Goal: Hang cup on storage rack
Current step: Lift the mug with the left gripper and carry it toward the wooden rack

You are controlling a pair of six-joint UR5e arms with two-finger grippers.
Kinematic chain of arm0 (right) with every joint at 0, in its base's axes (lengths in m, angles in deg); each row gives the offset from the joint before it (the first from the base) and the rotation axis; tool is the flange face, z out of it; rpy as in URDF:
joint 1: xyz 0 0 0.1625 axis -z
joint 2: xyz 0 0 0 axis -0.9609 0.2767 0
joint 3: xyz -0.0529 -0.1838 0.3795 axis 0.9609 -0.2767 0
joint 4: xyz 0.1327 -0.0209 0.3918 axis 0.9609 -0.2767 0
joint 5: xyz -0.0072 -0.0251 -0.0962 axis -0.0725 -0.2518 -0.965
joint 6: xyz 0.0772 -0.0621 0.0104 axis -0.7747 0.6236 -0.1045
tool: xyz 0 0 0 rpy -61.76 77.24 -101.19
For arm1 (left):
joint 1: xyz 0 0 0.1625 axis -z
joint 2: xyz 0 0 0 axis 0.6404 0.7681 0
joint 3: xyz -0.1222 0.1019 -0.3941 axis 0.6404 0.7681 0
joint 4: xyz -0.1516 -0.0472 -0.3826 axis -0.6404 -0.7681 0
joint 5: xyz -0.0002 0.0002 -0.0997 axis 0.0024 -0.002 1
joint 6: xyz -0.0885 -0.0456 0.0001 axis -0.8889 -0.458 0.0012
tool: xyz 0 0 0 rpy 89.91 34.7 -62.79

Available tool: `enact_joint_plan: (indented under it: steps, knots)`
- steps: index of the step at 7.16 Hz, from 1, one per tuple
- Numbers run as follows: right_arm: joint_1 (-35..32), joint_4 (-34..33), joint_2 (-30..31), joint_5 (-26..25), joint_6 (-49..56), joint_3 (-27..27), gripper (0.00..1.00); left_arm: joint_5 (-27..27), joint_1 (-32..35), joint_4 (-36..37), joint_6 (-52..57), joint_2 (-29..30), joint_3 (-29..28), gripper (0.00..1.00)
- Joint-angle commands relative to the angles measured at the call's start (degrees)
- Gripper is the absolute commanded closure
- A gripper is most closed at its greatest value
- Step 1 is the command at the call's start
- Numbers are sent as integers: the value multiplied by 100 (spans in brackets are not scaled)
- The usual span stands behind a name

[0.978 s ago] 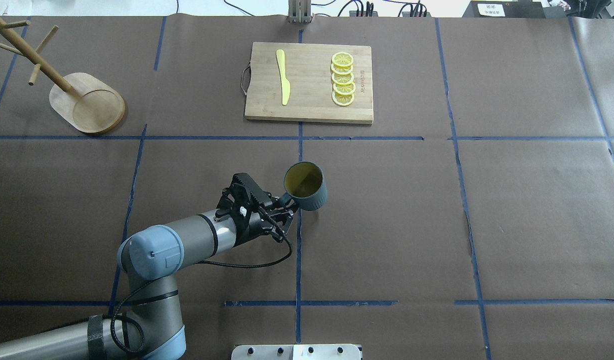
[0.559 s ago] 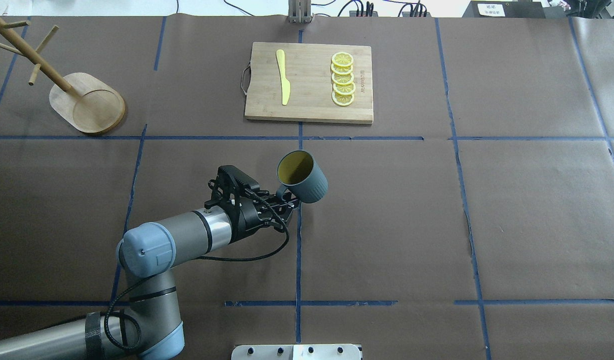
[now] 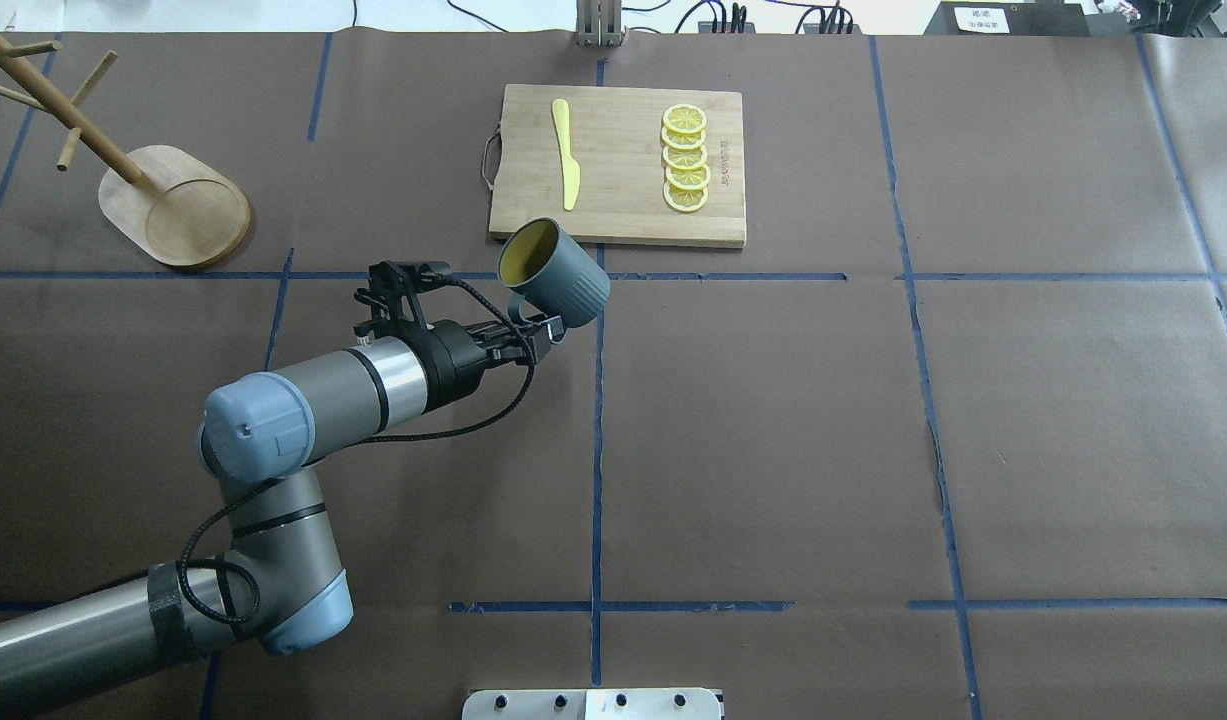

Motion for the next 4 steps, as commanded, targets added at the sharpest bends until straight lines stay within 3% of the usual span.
enact_joint_plan:
  steps: [1, 4]
  knots:
    - [0, 0, -1, 0, -2, -3, 0, 874, 663, -55, -1906, -3, 32, 100]
    - [0, 0, -1, 0, 7, -12, 0, 2194, 1998, -623, -4624, -107, 32, 100]
